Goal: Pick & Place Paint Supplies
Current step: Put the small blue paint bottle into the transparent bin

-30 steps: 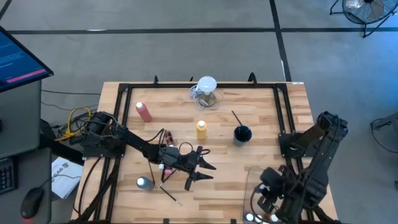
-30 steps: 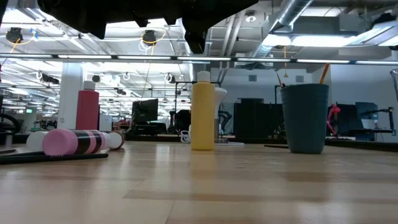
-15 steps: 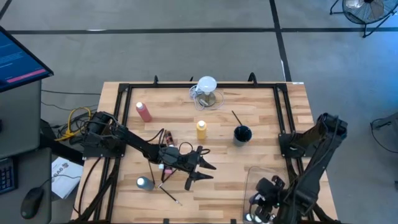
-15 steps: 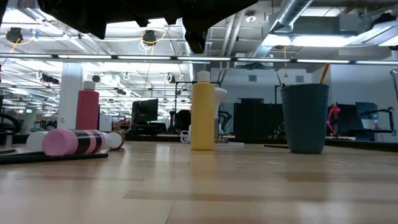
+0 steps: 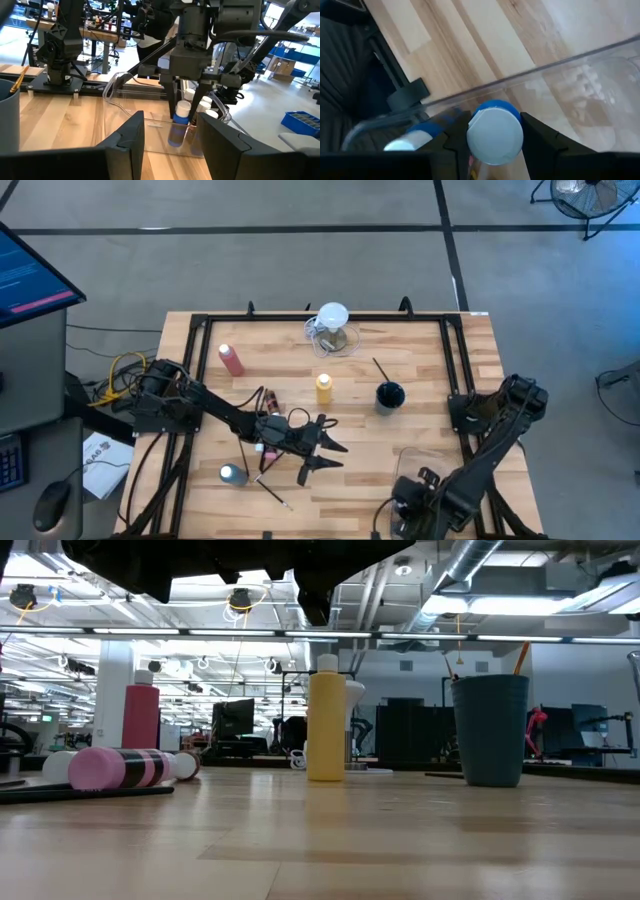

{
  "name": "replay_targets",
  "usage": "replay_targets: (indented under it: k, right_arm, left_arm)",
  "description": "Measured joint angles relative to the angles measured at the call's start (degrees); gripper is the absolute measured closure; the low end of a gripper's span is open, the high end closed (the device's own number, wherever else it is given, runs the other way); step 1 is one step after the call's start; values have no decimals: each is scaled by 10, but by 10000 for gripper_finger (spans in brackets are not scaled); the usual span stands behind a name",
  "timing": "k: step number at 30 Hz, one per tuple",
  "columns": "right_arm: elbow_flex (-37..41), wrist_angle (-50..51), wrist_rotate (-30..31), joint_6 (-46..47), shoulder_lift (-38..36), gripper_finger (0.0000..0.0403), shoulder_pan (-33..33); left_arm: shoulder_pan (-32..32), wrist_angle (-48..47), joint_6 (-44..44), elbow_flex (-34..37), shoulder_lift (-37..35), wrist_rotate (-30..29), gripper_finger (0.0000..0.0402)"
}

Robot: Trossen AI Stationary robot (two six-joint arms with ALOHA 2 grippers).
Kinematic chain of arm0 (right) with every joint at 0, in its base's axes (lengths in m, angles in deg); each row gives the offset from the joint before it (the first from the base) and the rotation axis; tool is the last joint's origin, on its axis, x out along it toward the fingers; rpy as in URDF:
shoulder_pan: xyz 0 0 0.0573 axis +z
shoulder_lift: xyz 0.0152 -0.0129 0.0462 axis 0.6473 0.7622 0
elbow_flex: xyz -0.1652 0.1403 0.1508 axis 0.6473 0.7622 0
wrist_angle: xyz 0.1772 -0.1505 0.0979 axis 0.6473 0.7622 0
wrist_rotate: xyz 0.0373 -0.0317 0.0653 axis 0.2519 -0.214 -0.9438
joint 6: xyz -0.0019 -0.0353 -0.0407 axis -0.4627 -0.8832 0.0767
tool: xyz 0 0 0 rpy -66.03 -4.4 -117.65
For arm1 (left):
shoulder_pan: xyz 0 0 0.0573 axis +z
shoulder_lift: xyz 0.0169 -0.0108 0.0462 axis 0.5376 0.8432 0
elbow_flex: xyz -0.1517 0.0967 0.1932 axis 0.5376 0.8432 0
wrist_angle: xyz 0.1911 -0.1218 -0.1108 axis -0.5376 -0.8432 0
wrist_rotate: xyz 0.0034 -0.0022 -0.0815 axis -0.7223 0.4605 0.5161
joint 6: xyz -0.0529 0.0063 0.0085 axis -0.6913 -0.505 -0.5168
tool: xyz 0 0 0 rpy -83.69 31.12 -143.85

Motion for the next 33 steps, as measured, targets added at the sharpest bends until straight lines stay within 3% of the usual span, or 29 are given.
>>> replay_targets:
  k: [33]
  right_arm:
    - [0, -30, -1, 1, 0, 247, 12]
  left_arm:
    - [0, 0, 1, 0, 0, 0, 261]
